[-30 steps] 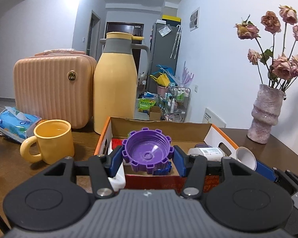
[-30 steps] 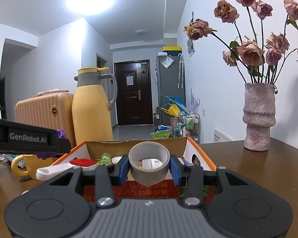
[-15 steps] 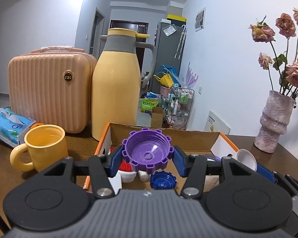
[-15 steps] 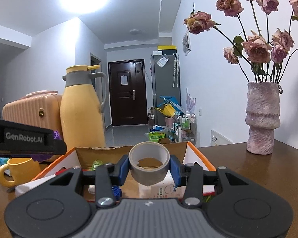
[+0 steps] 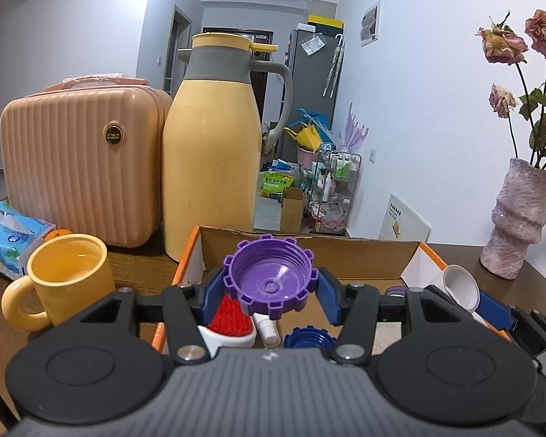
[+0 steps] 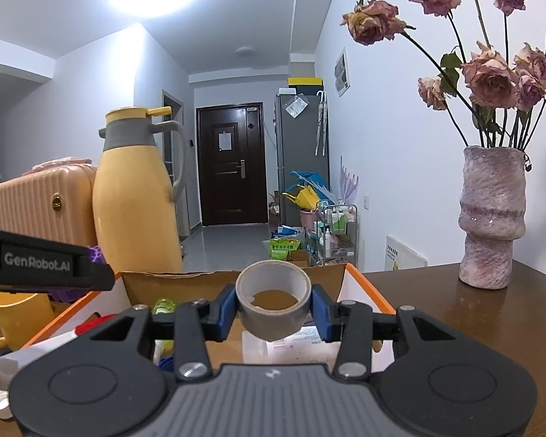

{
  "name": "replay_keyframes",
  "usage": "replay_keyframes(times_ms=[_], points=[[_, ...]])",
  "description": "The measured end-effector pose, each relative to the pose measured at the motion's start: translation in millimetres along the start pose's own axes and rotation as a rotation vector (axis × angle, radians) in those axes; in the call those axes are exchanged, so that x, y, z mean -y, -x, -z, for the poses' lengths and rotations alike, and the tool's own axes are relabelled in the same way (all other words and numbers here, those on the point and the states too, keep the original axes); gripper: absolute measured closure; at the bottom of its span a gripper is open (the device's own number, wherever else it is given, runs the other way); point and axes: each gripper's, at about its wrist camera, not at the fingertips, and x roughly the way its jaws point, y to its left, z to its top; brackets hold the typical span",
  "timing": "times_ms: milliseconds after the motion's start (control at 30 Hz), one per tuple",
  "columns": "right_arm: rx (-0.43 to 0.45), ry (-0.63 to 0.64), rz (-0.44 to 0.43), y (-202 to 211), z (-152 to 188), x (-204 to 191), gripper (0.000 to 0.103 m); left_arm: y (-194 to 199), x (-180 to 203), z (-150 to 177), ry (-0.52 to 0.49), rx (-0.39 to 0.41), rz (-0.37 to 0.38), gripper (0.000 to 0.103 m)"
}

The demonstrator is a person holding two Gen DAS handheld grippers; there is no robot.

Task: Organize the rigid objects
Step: 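Lift the purple cap and tape roll and carry both over the cardboard box, then open the left tool to drop the purple cap while the right tool drops the tape roll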

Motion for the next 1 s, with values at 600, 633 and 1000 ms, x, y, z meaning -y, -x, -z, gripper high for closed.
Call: replay_keyframes(times_ms=[600, 633, 1000], points=[[-0.024, 0.026, 0.008, -31.0, -5.7, 8.4, 0.061, -20.6, 0.0, -3.3, -0.038, -0.004, -0.014, 0.049], [-0.025, 0.029, 0.008, -32.0, -5.6, 8.4, 0.060, -21.0, 0.0, -3.3, -0.040, -0.005, -0.015, 0.049], [-0.052, 0.035, 0.025, -34.3, -3.4, 10.5, 0.007, -14.6, 0.9, -2.6, -0.051, 0.032, -0.028, 0.006]])
